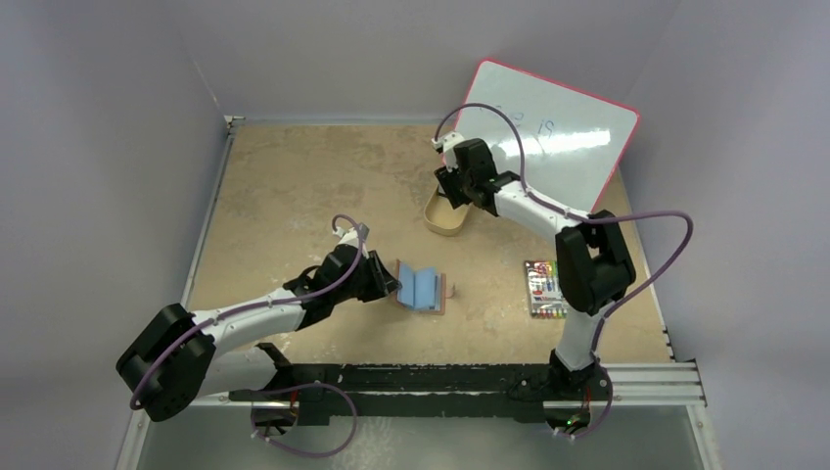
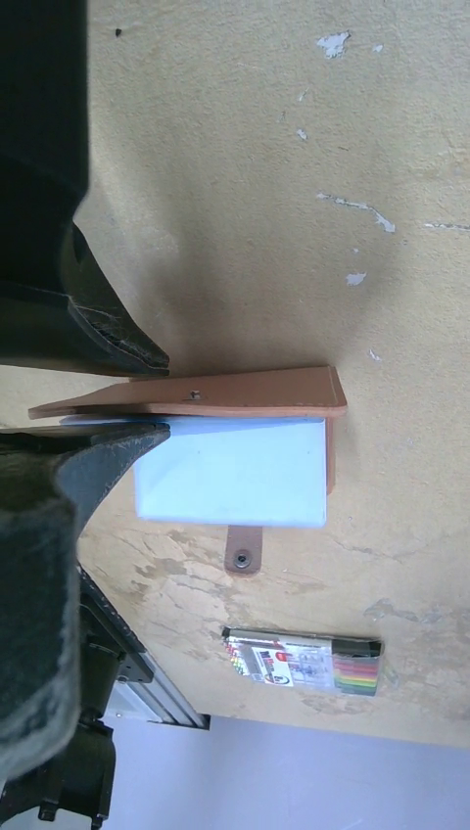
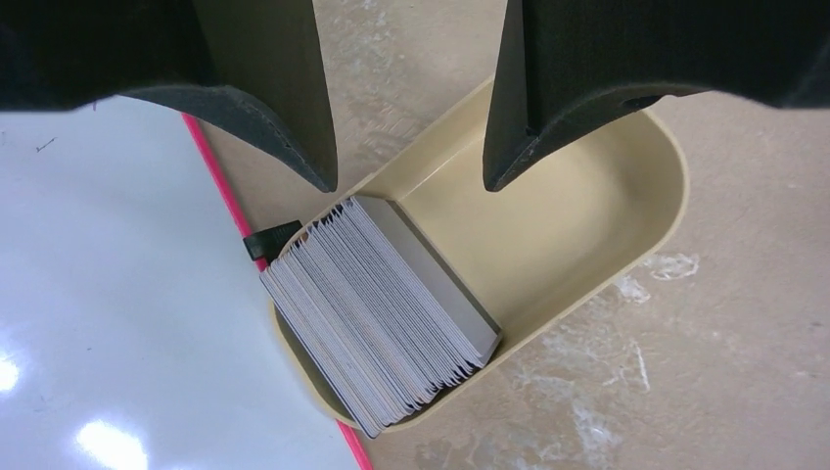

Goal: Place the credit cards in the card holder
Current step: Pick up the credit card from the storage box.

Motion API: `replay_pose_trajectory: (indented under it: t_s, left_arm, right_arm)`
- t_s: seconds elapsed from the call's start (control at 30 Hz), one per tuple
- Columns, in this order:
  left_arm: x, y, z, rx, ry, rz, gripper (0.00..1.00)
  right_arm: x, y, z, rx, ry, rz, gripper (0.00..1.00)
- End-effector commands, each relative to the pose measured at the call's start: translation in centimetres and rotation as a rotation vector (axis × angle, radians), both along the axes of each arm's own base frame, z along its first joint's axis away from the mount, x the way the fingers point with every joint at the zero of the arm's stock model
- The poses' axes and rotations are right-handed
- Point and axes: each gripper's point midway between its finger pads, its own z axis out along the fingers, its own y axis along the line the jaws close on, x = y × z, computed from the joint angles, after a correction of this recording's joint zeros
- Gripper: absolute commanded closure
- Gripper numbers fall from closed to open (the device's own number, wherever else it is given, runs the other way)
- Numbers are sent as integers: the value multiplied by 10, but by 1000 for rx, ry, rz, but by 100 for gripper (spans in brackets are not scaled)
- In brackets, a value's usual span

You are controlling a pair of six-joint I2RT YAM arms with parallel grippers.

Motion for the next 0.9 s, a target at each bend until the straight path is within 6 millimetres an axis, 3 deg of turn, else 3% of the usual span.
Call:
replay_pose_trajectory:
  t_s: [0.0, 0.17, 0.23, 0.37, 0.57, 0.87]
  left_arm:
    - [1, 2, 2, 19, -35, -7, 77]
    - [2, 3, 1, 27, -32, -5, 79]
    - [3, 2, 1, 26, -33, -2, 79]
    - [5, -1, 1, 22, -34, -4, 79]
    - [6, -1, -2, 32, -27, -7, 79]
    - [4, 4, -7, 49, -22, 3, 79]
  right_arm:
    - [24, 1, 23, -45, -76, 14, 41]
    - [-3, 14, 32, 99, 69, -29, 45]
    - [-9, 14, 42, 132, 47, -26, 45]
    - [2, 6, 48, 45, -53, 31, 43]
    - [21, 0, 36, -71, -90, 61, 39]
    - [33, 4, 8, -126, -69, 110, 36]
